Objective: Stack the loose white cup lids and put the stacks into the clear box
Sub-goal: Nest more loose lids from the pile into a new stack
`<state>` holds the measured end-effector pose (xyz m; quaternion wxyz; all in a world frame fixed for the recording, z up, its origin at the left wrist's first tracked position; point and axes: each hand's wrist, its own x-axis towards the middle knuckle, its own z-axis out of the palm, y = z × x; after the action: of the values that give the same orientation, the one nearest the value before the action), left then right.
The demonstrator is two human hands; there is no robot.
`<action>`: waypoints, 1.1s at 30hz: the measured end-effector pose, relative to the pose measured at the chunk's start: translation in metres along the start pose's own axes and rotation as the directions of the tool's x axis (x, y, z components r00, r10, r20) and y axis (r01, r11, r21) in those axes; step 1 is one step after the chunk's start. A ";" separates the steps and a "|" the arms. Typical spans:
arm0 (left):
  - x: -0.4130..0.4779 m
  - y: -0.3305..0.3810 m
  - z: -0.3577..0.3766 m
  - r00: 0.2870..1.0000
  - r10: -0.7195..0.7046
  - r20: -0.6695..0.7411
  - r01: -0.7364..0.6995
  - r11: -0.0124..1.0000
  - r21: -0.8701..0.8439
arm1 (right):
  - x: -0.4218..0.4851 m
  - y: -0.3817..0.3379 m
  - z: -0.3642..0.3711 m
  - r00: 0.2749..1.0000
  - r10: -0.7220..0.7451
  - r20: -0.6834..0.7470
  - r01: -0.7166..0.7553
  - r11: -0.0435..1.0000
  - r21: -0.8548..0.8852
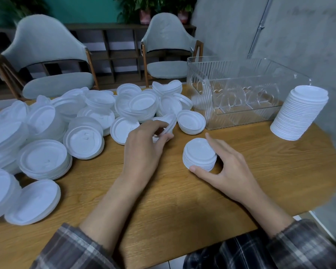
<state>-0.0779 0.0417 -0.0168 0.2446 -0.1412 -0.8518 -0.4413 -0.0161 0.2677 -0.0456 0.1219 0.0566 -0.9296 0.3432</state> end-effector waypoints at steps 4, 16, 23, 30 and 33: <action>-0.003 0.019 0.000 0.991 -0.131 0.006 0.125 0.937 -0.327 | 0.000 0.000 0.000 1.000 0.007 -0.011 -0.007 1.000 0.012; -0.017 0.024 0.020 0.954 -0.166 0.249 0.237 0.927 -0.291 | -0.001 -0.001 -0.001 0.998 -0.030 -0.052 0.034 0.997 0.073; -0.022 0.019 0.024 0.952 -0.137 0.273 0.196 0.960 -0.202 | 0.000 0.000 0.000 0.995 -0.066 -0.072 0.070 0.996 0.054; -0.025 0.020 0.027 0.956 -0.072 0.284 0.146 0.957 -0.251 | -0.001 0.000 0.001 0.995 -0.079 -0.054 0.082 0.995 0.058; -0.025 0.020 0.028 0.960 -0.054 0.276 0.125 0.962 -0.243 | -0.001 0.000 0.001 0.996 -0.072 -0.046 0.074 0.995 0.059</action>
<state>-0.0556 0.0759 -0.0308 0.0868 -0.1909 -0.8177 -0.5361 -0.0149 0.2674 -0.0467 0.1529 0.0868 -0.9131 0.3678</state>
